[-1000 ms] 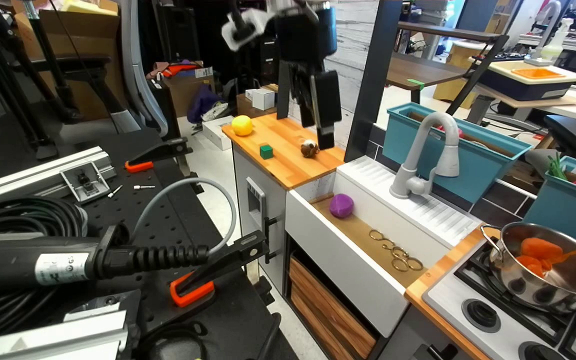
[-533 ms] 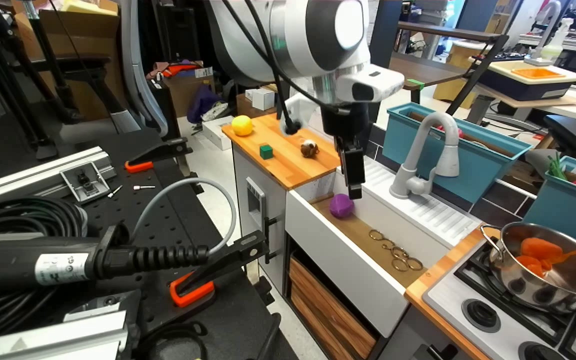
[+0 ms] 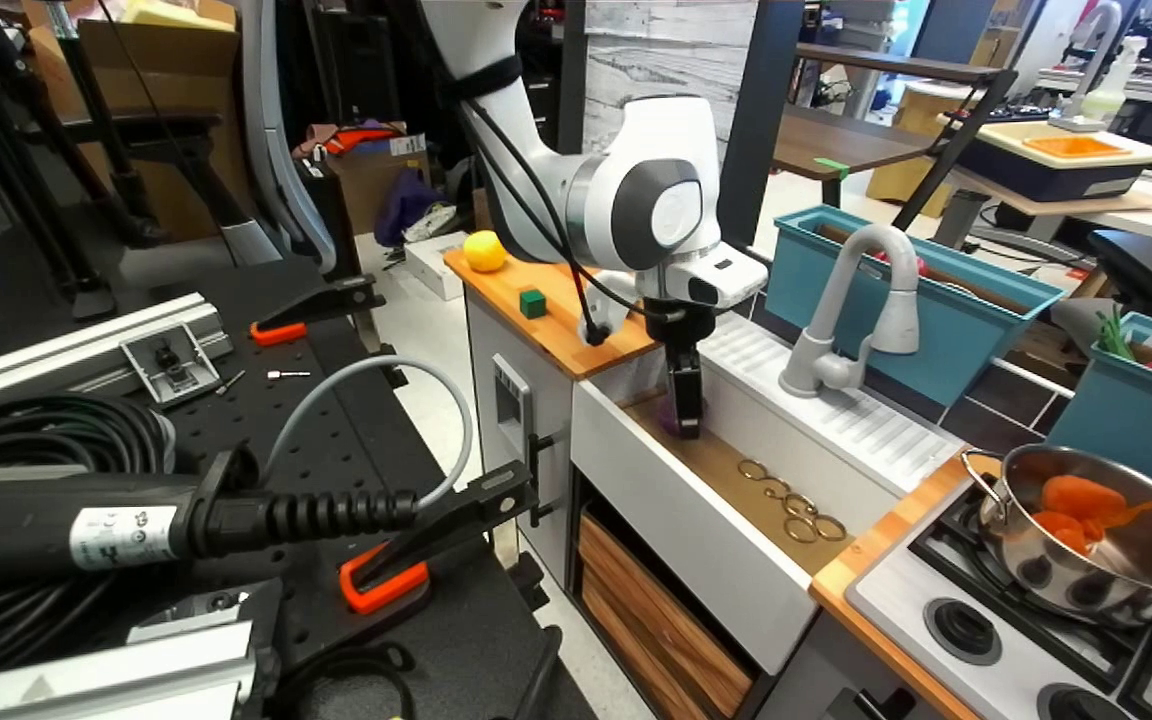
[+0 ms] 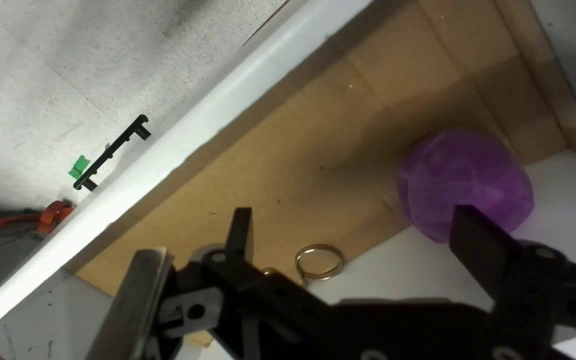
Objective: Remove the purple plush toy from the sink and place it on the left side of the counter
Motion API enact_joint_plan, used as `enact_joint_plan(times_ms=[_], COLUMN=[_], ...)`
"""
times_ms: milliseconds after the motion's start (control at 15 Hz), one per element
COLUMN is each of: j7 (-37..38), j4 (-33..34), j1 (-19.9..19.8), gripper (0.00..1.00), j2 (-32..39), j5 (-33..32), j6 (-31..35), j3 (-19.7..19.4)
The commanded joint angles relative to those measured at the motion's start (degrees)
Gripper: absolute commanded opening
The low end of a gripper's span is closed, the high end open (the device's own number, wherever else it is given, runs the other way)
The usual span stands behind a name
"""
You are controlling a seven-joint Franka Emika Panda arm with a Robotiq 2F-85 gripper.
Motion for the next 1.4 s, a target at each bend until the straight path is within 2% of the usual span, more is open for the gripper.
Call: enact_joint_plan(times_ms=[0, 333, 867, 1067, 1133, 1200, 1333], j7=[-6.6, -14.7, -27.8, -31.6, -32.6, -33.9, -36.6], j4=[14.0, 24.0, 32.3, 34.7, 35.5, 36.3, 37.4], j1=[-3.0, -5.3, -11.6, -12.5, -12.7, -13.1, -13.8], gripper=[1.0, 1.0, 1.0, 1.0, 0.75, 0.72, 0.56], j2=[7.0, 11.4, 15.2, 16.9, 17.6, 18.2, 19.0], j5=[3.6, 5.2, 13.1, 14.8, 15.0, 15.2, 15.9], j6=[-8.3, -16.8, -26.1, -27.2, -26.9, -26.7, -27.2], j3=[2.7, 6.2, 13.7, 14.8, 15.0, 15.4, 16.2])
